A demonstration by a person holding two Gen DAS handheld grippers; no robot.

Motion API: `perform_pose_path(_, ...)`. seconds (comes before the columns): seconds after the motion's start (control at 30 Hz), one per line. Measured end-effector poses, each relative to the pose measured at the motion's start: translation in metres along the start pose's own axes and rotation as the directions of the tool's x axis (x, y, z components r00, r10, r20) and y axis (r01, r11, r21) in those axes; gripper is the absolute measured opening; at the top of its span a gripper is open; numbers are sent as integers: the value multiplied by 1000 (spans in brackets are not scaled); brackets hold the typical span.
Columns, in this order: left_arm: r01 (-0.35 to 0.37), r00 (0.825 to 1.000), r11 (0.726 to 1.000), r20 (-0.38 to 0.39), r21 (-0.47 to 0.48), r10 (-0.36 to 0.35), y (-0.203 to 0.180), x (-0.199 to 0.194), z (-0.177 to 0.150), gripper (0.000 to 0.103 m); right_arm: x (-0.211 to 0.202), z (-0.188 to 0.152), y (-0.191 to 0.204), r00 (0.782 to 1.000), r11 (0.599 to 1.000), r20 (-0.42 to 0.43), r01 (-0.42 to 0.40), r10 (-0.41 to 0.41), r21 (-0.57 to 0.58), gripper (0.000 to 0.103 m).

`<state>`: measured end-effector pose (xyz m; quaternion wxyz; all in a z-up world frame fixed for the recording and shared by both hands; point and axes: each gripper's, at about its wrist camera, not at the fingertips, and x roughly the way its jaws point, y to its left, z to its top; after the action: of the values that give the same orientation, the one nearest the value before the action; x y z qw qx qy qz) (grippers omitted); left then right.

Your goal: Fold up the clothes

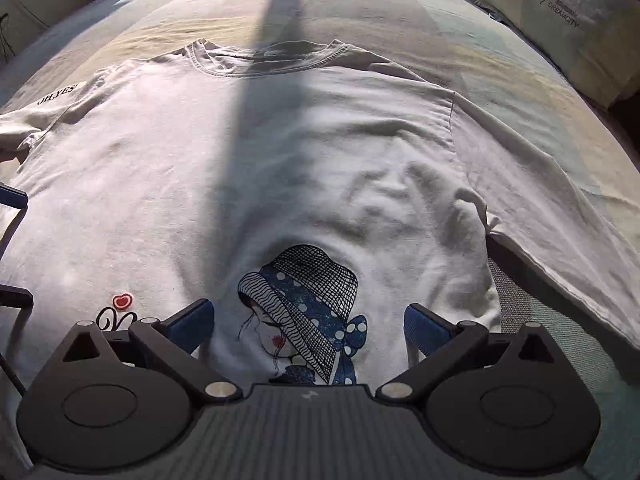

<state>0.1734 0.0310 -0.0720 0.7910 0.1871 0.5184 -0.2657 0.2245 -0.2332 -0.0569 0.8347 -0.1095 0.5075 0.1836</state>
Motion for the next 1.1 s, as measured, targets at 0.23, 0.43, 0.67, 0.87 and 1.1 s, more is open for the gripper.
perform_pose_path(0.23, 51, 980, 999, -192, 13, -48, -19, -27, -60, 102, -37, -84, 26, 982, 980, -182, -77, 43, -181, 103)
perform_pose_path(0.43, 88, 991, 993, -104, 77, -79, -12, -37, -35, 102, -47, -83, 49, 979, 937, -189, -130, 70, -326, 103)
perform_pose_path(0.67, 73, 996, 995, -62, 65, -69, -10, -20, -39, 102, -32, -61, 55, 985, 934, -120, -158, 125, -319, 103)
perform_pose_path(0.87, 104, 987, 995, -121, 0, -104, 13, -42, -51, 102, -26, -66, 51, 984, 934, -90, -172, 151, -314, 103)
perform_pose_path(1.1, -26, 993, 997, 113, 72, 18, 59, -20, 20, 102, -24, -69, 52, 986, 934, -83, -165, 146, -318, 103)
